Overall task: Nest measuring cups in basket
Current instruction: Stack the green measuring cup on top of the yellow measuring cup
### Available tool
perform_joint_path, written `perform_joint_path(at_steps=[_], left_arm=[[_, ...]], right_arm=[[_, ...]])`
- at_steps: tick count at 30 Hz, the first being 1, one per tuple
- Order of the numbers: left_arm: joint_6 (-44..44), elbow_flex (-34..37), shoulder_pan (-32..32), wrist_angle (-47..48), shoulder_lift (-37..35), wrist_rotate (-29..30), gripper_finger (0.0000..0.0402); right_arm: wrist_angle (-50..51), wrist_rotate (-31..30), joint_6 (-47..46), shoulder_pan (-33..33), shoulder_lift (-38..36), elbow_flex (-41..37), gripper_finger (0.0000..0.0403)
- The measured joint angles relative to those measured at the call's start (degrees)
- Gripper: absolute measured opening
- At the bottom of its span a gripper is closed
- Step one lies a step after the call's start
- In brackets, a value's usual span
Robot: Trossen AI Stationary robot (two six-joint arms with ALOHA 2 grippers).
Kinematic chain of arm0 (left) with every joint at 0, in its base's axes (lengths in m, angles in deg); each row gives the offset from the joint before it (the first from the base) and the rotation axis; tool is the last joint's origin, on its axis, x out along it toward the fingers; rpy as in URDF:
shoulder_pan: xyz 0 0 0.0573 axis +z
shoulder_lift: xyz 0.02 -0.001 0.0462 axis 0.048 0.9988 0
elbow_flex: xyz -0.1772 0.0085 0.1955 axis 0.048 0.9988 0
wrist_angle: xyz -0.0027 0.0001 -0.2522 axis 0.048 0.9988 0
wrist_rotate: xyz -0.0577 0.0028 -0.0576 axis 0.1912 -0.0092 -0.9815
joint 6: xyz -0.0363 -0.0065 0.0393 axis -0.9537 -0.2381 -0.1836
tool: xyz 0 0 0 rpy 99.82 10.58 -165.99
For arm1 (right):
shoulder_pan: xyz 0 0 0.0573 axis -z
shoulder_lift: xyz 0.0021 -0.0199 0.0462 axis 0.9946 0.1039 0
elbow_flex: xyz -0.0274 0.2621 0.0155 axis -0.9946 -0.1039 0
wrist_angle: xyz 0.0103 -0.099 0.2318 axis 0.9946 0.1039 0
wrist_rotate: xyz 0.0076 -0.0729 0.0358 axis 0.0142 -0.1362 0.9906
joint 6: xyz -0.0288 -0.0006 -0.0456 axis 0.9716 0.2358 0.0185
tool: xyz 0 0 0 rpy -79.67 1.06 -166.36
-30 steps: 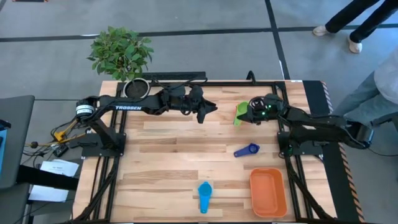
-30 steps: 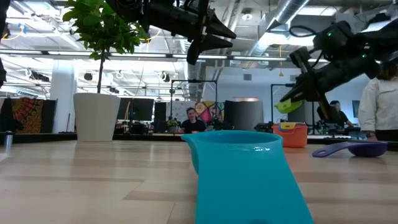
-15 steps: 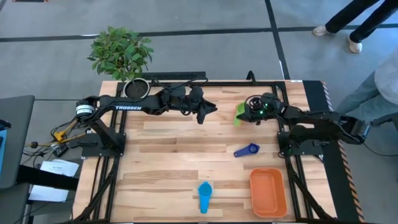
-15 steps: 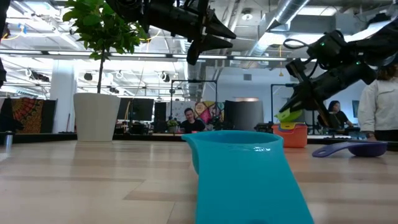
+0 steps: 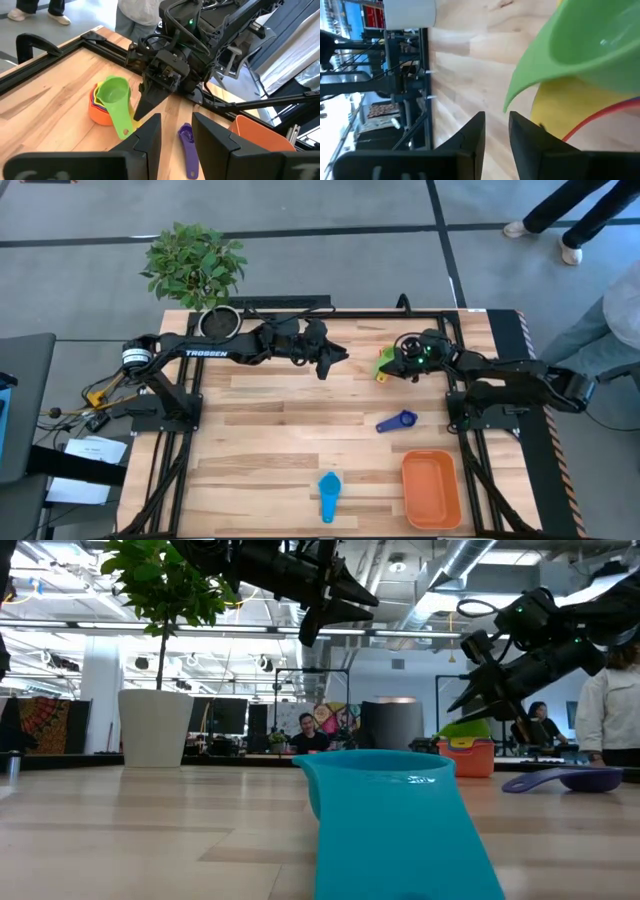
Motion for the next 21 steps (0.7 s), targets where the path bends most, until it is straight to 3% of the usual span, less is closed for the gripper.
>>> perform_joint_path(at_steps=[6,10,14,21], left_arm=[[0.0,0.0,0.0,1.3,0.0,0.9,0.0096],[4.1,-0.1,0.0,6.3,1.4,7.8,0.0096],[5.5,-0.1,1.3,4.7,6.2,8.5,0.0096],[0.1,-1.1,2.7,-4.8,17.4,4.5,0.0096]], right_arm=[[0.1,4.7,-3.4,-2.5,-4.0,0.0,0.0104],[0.6,4.0,-6.1,-6.0,-9.5,0.0,0.0090],[5.5,-4.6,-6.2,-8.7,-15.8,0.0,0.0066],[15.7,-29.1,-1.7,-10.9,-24.3,0.0,0.0008]])
